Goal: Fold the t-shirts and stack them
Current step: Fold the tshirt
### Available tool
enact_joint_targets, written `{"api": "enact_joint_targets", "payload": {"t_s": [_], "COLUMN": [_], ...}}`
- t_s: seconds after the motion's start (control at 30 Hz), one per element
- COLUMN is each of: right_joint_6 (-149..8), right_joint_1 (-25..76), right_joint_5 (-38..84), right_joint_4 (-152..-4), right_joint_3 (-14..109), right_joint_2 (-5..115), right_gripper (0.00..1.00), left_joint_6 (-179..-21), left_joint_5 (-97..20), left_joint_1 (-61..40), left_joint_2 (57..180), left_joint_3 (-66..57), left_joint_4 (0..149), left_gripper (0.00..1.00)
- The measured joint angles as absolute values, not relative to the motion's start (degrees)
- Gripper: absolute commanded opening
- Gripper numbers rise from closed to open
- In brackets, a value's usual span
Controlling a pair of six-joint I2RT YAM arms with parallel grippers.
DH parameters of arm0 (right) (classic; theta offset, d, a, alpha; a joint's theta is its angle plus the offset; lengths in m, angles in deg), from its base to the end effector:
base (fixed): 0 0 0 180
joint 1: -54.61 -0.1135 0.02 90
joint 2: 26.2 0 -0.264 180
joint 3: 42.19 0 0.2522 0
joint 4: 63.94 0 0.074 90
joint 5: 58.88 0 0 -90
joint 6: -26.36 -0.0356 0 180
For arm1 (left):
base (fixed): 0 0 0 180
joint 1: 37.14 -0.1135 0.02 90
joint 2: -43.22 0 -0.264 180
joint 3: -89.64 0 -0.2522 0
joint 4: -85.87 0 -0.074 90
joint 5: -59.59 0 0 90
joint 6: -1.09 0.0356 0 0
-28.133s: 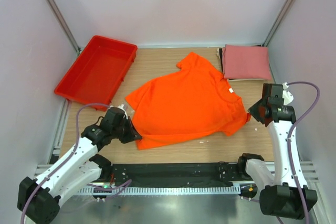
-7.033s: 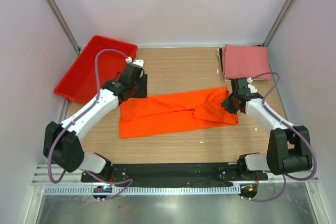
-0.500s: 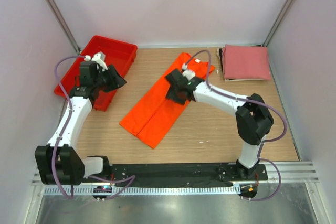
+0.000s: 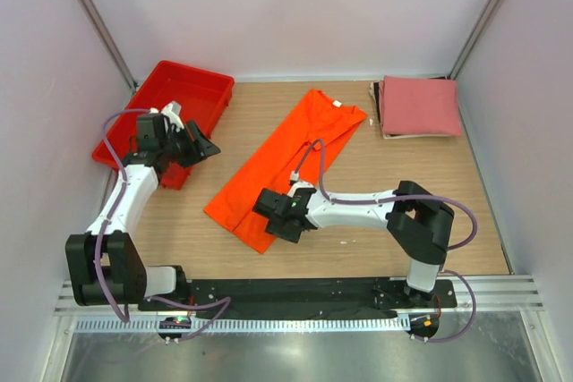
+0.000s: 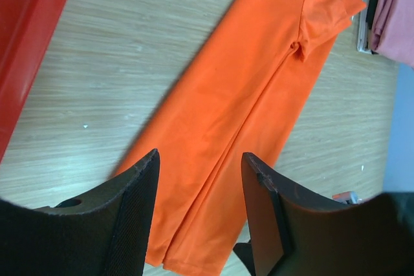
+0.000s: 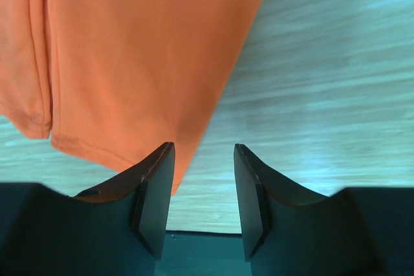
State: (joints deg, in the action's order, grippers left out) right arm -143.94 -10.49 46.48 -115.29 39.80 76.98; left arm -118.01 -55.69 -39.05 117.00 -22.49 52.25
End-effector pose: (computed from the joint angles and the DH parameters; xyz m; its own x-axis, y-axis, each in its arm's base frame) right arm 0.1550 0.3115 0.1760 -0.8968 0.3255 -0.2996 0.2542 0.9334 0.2532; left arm 0.2794 -0.0059 0.2734 -0.7013 -0.4634 -0.5417 -0.0481 0.7889 -0.6126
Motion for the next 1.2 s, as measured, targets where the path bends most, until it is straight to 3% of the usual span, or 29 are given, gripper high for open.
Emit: {"api": "enact_joint_targets", "payload": {"t_s": [0.3, 0.4, 0.43, 0.53, 0.73, 0.9, 1.0, 1.13, 1.2], "right_joint_6": [-148.96, -149.49, -149.49, -149.40, -149.29, -148.96, -147.85, -145.86, -144.74], "right_joint_1": [-13.33, -13.44, -13.44, -13.46, -13.53, -13.53, -13.42, -12.89, -12.68], "right_joint_5": [46.04, 46.04, 46.09, 46.52, 48.34, 50.33, 51.16, 51.42, 51.37], "right_joint_4": [-112.86, -111.77, -111.57, -111.61, -113.43, -121.06, -125.73, -129.08, -130.35], "right_joint_3": [39.98, 39.98, 39.98, 39.82, 35.25, 22.95, 16.90, 11.32, 9.97], "right_joint_2": [79.93, 80.28, 80.34, 80.58, 76.91, 64.28, 55.64, 44.98, 40.61], "right_gripper": [0.47, 0.35, 0.22, 0.01, 0.01, 0.01, 0.07, 0.28, 0.33], "left_joint_6": [-117.53, -117.23, -117.18, -116.90, -115.48, -114.01, -114.28, -116.99, -119.56], "left_joint_5": [-57.51, -57.61, -57.70, -57.90, -56.46, -54.84, -53.83, -51.65, -50.99], "left_joint_1": [-39.05, -39.05, -39.05, -39.05, -35.66, -26.37, -21.37, -13.63, -8.91], "left_joint_2": [117.74, 117.74, 117.74, 117.74, 117.74, 117.24, 114.07, 108.45, 105.87], "left_joint_3": [-22.49, -22.49, -22.49, -22.49, -22.18, -22.27, -25.42, -31.93, -36.11], "left_joint_4": [51.71, 51.64, 51.66, 51.23, 48.65, 45.67, 45.39, 45.87, 46.37], "left_gripper": [0.55, 0.53, 0.53, 0.52, 0.51, 0.51, 0.51, 0.51, 0.51]}}
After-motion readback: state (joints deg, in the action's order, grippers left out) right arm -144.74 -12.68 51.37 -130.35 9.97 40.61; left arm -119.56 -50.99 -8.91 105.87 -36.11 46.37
